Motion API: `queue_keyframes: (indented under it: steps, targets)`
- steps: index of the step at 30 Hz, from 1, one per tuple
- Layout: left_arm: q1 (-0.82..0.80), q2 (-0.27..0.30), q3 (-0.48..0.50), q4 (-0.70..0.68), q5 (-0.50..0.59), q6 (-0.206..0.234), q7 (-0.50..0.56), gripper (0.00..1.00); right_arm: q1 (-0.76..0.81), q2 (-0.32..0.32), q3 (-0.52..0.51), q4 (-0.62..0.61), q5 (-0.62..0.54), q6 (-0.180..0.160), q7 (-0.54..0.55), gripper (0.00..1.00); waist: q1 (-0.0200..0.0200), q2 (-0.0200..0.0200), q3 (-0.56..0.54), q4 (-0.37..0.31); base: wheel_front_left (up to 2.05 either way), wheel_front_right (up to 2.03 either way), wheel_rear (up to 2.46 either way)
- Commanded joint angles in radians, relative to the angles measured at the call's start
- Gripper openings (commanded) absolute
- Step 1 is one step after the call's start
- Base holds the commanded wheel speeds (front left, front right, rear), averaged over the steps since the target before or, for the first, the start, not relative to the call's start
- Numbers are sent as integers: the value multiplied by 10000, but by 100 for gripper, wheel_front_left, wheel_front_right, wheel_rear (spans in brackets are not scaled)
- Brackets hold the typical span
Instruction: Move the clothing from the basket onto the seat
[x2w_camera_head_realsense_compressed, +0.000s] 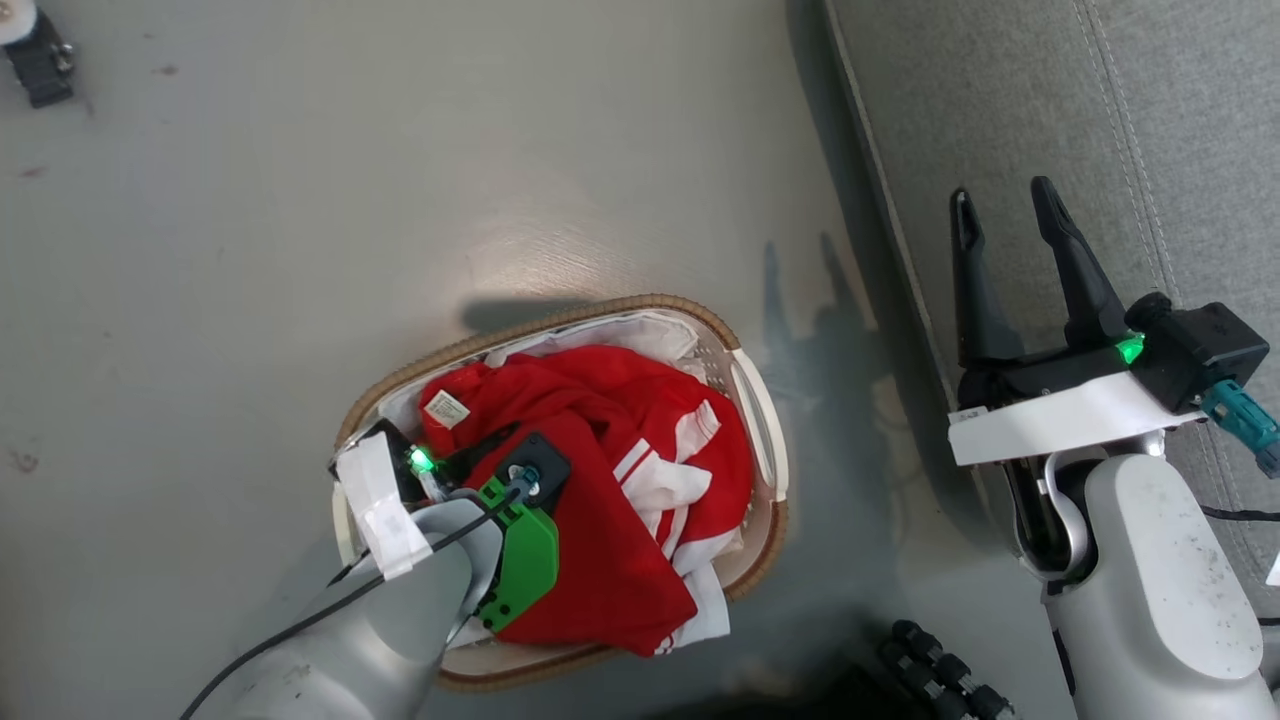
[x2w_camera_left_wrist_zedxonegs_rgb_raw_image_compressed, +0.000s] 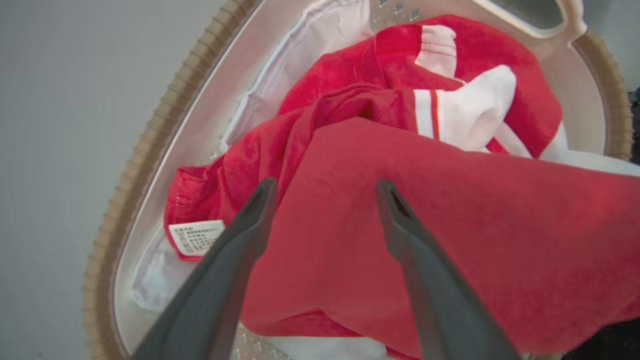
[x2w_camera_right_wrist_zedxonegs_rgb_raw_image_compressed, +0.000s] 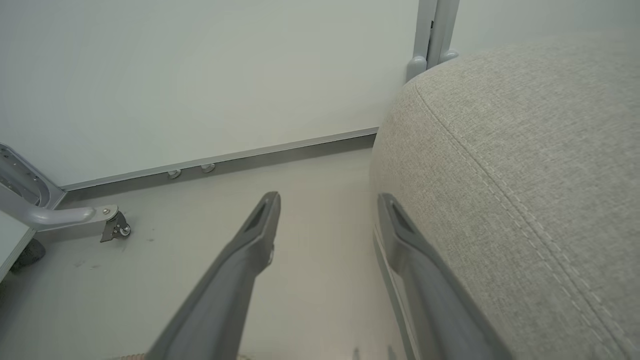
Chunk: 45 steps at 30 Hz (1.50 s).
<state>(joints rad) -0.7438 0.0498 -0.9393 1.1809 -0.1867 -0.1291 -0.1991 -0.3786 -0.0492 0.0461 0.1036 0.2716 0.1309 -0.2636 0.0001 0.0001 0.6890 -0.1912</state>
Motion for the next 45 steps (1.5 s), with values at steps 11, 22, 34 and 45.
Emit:
queue_keyframes:
  steps: [11,22,34,45]
  targets:
    - [-433,303,79,864,-469,37,486,100,-78,-23,561,-27,514,-3,-18,100,-1,-1,733,-969,0,0,0]
    - [54,434,228,1038,-993,32,1307,0,82,-24,736,66,634,-3,-18,100,-1,-1,561,-1073,0,0,0]
    - [716,243,380,757,-1722,-21,-133,0,277,-26,527,327,309,-3,-18,100,-1,-1,-549,-625,0,0,0]
    - [1569,294,546,-864,-2214,-28,-665,0,869,-29,117,558,-303,-3,-18,100,-1,-1,-2226,152,0,0,0]
